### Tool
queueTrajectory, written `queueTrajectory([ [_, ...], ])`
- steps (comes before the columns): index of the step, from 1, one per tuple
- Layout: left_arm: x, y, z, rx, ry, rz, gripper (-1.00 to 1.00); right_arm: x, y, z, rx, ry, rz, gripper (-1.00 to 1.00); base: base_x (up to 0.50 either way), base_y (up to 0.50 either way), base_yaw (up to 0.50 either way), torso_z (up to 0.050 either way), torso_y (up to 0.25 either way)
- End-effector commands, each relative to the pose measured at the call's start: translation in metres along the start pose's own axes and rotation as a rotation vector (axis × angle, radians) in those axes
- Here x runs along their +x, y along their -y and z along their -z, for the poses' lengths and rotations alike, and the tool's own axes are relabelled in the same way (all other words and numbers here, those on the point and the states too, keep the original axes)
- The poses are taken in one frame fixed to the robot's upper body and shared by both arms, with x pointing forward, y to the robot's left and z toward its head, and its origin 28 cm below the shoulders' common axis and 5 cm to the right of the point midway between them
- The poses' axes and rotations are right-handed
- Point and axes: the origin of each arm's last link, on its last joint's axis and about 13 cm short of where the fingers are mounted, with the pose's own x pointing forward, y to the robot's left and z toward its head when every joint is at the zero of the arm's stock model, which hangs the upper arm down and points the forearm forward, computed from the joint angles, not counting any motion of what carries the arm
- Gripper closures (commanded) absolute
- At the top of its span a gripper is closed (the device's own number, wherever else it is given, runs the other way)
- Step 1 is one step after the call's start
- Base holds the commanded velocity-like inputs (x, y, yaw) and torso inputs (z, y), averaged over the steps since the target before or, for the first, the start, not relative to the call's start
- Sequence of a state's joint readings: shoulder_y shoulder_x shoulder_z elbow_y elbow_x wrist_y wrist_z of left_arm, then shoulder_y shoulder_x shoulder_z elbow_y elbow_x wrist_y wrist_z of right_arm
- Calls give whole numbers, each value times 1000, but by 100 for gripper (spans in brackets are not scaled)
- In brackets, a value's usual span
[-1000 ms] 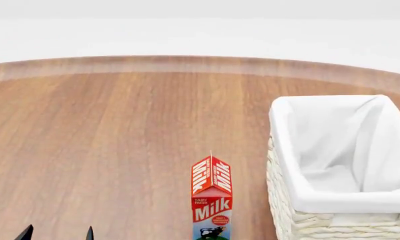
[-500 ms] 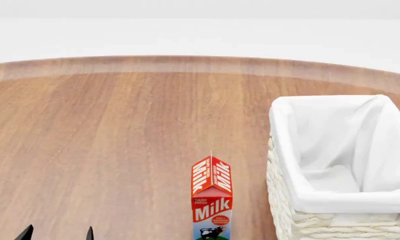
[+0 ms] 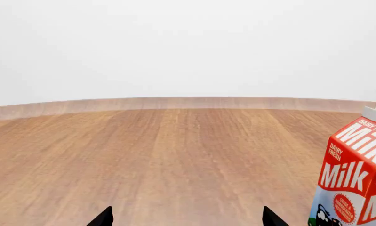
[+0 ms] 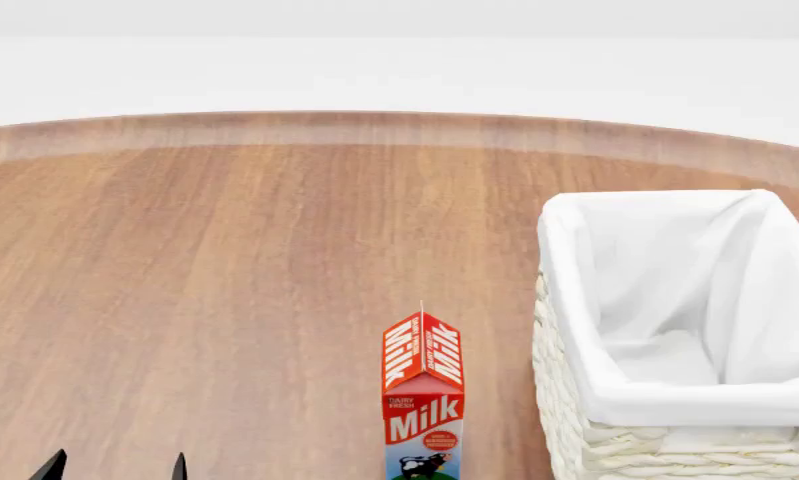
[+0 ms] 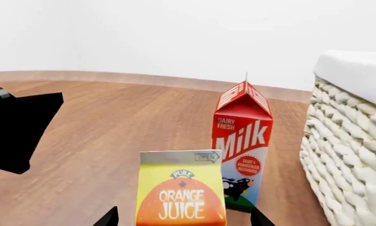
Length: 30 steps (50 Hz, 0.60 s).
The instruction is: Pick up the orange juice, and put it in the basket.
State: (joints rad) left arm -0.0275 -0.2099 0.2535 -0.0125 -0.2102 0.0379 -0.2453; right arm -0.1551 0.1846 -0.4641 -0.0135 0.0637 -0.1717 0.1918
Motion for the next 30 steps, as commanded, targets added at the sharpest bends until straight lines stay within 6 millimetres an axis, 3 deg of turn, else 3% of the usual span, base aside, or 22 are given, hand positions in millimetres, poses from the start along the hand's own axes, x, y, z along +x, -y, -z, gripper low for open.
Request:
queueTrajectory([
  [1,0,0,0,0,0,0,-100,4,0,2,-6,-7,-1,-100,0,0,0,0,0],
  [30,0,0,0,0,0,0,-100,13,-2,11,-20,-34,-1,-100,0,0,0,0,0],
])
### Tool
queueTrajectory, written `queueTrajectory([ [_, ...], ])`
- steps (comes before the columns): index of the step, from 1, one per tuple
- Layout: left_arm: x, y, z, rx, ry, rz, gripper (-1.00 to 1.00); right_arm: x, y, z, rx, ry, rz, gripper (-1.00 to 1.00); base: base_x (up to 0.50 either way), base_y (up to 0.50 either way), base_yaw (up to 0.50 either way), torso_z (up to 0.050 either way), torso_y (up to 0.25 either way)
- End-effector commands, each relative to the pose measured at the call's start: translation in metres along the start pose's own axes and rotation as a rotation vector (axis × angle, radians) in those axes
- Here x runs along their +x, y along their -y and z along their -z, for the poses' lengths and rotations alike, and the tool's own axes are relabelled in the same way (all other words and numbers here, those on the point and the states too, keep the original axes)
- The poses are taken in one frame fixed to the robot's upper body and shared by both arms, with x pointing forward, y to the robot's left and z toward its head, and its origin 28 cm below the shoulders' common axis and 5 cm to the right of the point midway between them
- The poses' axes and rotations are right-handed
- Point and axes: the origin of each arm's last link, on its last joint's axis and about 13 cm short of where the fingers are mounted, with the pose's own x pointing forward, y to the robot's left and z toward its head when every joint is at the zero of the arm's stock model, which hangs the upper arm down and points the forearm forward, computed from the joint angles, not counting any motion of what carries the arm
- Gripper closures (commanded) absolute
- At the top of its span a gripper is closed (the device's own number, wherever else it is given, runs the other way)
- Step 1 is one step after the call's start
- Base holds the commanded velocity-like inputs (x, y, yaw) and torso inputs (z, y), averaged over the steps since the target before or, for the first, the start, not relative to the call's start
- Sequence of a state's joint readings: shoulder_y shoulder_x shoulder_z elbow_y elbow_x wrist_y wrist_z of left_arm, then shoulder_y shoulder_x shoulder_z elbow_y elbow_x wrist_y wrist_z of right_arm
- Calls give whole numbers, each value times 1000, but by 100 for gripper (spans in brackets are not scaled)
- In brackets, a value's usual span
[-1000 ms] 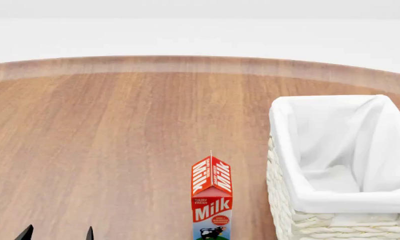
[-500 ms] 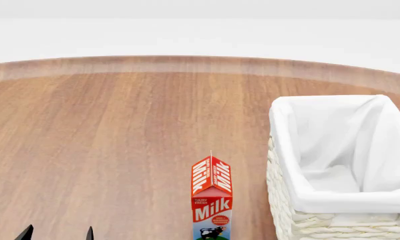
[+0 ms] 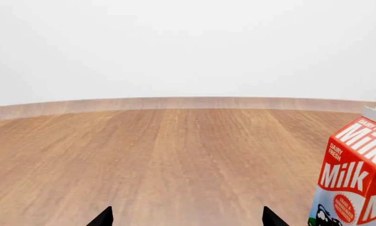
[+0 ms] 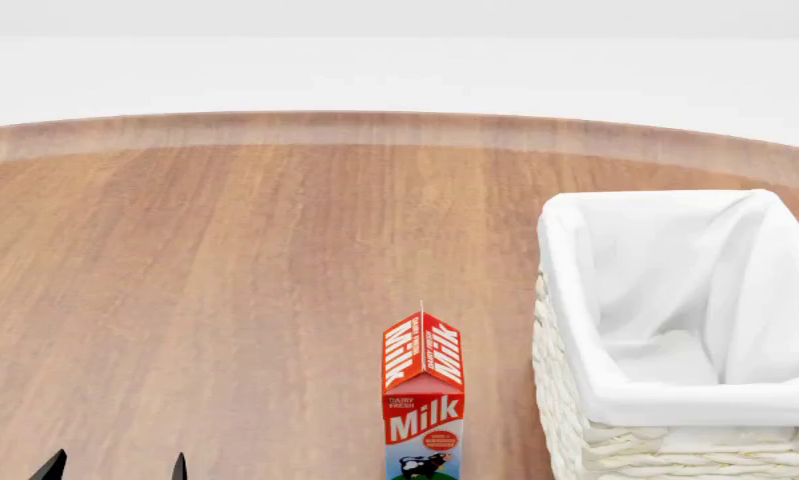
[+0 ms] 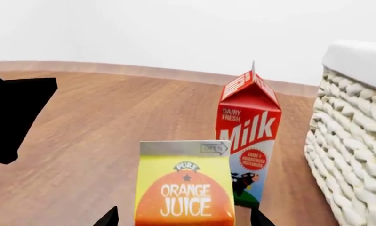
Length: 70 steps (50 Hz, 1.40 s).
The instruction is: Pick up the orange juice, and put it in the basket.
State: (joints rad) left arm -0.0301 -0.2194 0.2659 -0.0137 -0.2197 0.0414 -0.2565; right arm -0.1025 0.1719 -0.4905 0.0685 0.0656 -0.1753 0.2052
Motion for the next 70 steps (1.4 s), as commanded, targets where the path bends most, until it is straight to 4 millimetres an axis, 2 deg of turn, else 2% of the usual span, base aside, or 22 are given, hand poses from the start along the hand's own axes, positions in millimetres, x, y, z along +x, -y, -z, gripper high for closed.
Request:
queueTrajectory([
  [1,0,0,0,0,0,0,-100,5,1,4,-7,-12,5,-100,0,0,0,0,0],
  [33,0,0,0,0,0,0,-100,17,0,9,-14,-27,10,-100,0,0,0,0,0],
  [55,0,0,0,0,0,0,-100,18,-3,11,-18,-29,7,-100,0,0,0,0,0],
  [56,0,0,0,0,0,0,-100,18,-3,11,-20,-28,4,100,0,0,0,0,0],
  [70,0,0,0,0,0,0,-100,10,-5,-1,-9,4,-6,100,0,0,0,0,0],
])
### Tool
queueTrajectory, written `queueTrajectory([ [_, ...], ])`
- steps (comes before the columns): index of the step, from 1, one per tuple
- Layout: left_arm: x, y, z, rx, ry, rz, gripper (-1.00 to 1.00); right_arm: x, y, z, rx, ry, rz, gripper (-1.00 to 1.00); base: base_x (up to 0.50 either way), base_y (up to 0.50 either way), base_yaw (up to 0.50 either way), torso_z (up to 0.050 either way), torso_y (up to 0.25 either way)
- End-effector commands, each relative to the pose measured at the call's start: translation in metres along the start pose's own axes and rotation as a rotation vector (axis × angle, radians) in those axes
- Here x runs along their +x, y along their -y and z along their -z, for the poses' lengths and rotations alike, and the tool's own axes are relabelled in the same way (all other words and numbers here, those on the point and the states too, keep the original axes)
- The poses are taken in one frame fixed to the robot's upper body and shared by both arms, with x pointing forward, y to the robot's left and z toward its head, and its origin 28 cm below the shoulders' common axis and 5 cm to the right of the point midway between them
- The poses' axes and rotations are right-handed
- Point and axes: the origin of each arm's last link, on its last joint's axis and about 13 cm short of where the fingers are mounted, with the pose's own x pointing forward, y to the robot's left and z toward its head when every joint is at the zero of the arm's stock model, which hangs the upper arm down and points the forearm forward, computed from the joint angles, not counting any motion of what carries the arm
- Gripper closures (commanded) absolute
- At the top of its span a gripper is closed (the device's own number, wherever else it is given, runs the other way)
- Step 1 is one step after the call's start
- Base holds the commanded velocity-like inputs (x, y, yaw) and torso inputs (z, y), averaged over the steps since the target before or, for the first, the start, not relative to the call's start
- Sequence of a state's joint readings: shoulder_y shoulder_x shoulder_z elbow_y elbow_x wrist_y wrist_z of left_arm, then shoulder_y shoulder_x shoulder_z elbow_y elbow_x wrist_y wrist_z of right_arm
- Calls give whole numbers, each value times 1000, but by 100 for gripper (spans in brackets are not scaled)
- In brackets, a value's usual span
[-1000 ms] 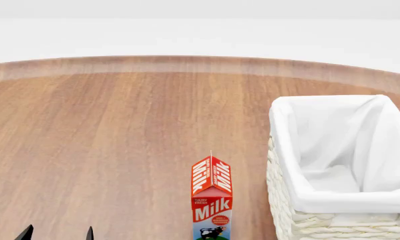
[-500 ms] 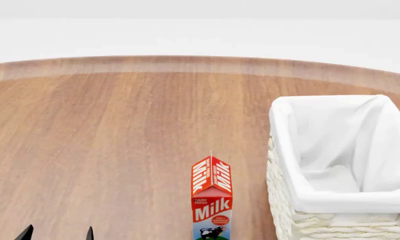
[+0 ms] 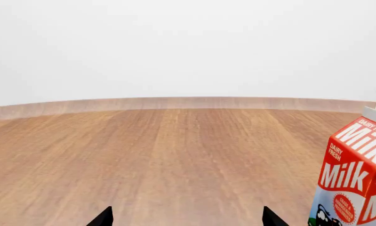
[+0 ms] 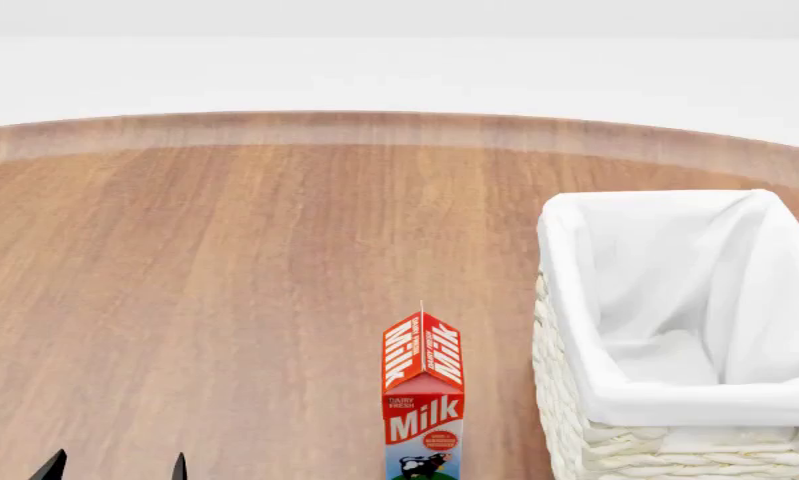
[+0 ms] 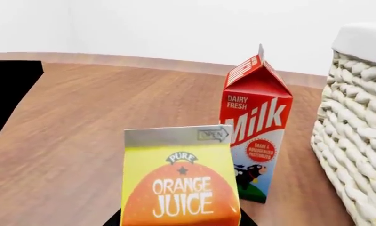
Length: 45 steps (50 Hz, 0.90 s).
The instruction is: Pick up the orange juice, and put it in the basket.
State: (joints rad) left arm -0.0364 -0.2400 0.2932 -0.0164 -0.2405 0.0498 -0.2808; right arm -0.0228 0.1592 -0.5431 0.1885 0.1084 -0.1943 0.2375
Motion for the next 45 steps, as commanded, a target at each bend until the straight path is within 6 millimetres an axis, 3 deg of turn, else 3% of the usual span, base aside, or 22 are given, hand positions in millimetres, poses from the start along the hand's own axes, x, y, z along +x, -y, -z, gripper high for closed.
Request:
queueTrajectory([
  [1,0,0,0,0,0,0,-100,-5,-1,-12,-18,40,-9,100,0,0,0,0,0],
  [45,0,0,0,0,0,0,-100,-25,10,-88,-8,227,25,100,0,0,0,0,0],
])
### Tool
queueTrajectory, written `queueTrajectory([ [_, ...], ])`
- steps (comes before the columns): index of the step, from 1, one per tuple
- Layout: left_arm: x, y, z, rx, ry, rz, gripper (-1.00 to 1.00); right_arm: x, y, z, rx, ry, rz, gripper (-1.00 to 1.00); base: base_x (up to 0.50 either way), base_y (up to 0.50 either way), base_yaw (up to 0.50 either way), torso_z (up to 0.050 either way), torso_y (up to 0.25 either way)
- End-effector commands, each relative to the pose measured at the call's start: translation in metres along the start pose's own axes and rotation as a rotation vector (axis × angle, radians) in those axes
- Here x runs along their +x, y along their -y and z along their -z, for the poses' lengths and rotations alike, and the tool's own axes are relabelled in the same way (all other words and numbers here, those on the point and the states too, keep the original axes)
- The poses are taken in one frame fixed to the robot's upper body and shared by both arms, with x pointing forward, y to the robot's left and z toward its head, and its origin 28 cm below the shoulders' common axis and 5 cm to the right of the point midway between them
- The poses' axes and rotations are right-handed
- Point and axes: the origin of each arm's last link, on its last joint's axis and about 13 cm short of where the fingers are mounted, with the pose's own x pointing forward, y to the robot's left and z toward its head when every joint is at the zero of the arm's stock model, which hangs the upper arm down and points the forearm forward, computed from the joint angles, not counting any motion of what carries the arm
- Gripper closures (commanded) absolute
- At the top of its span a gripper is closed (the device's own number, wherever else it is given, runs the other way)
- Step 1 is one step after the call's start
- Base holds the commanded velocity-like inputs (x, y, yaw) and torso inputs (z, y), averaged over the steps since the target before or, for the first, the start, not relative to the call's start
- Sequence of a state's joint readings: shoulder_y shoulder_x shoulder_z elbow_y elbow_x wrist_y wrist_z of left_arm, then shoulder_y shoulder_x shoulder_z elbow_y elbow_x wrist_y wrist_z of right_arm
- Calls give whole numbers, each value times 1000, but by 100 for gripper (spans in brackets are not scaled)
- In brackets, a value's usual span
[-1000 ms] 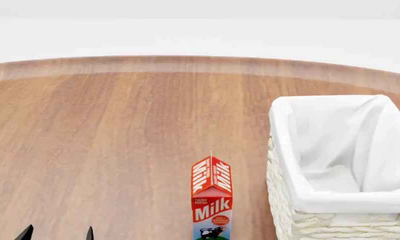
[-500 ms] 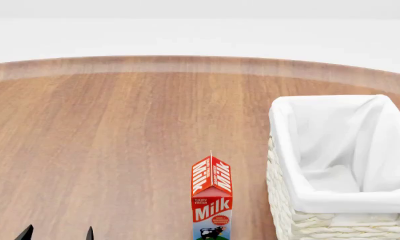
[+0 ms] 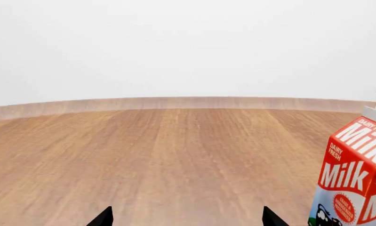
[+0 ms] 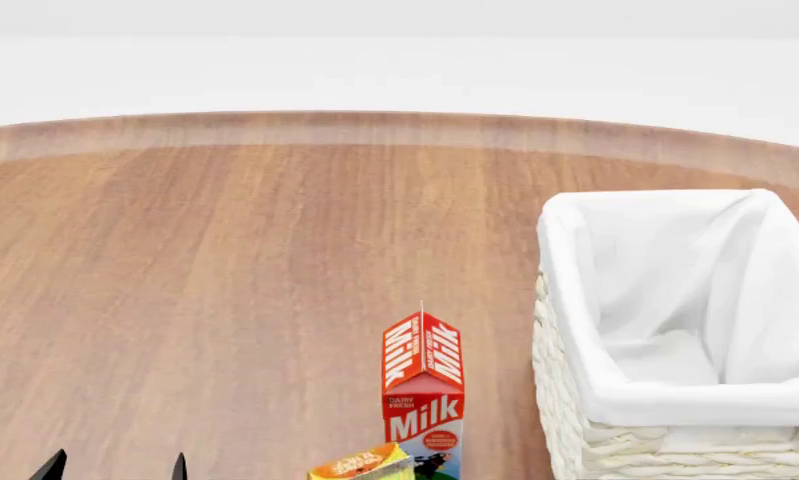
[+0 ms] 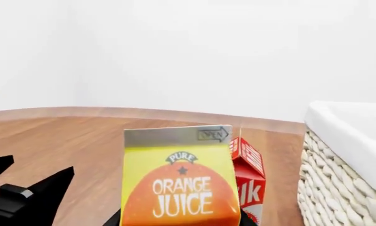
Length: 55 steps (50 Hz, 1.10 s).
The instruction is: Pick up the orange juice, and put it in the basket.
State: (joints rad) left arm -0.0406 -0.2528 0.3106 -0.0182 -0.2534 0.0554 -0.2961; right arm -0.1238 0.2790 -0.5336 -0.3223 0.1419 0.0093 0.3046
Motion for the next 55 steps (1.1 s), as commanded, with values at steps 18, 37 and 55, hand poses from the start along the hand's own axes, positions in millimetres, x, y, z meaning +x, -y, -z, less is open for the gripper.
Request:
queueTrajectory([
  [18,0,0,0,0,0,0,-100,3,7,-54,-59,146,37,100,0,0,0,0,1],
  [37,0,0,0,0,0,0,-100,1,15,-90,-90,211,73,100,0,0,0,0,1],
  [55,0,0,0,0,0,0,-100,4,27,-129,-106,291,137,100,0,0,0,0,1],
])
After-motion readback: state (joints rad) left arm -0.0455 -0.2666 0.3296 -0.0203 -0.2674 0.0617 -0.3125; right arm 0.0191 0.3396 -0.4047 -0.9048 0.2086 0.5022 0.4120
